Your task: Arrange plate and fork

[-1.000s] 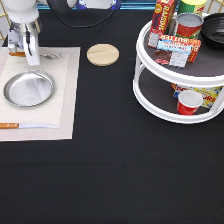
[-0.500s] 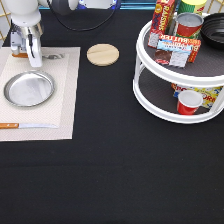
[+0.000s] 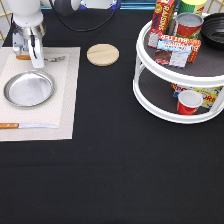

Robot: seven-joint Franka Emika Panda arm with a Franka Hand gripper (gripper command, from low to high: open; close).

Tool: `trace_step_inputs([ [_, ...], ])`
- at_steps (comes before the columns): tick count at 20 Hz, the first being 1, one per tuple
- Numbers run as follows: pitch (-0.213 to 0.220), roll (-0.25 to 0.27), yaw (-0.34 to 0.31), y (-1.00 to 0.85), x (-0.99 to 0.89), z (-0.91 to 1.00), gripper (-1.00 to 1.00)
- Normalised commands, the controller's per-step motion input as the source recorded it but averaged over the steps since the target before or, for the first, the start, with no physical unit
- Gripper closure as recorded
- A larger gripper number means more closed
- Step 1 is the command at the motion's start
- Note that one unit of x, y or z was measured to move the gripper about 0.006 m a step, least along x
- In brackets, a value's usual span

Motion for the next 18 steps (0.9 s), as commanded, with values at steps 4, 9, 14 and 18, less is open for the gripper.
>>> trace_step_inputs([
  [4,-0.071,-0.108,-0.044,0.65,-0.28,0.89,-1.0],
  [9,-0.068,-0.108,0.04,0.78,-0.3,1.0,-1.0],
  [14,-0.005,-0.073,0.084,0.74,-0.05,0.92,-1.0],
  [18,0.041,-0.075,0.03,0.42,0.11,0.16,-1.0],
])
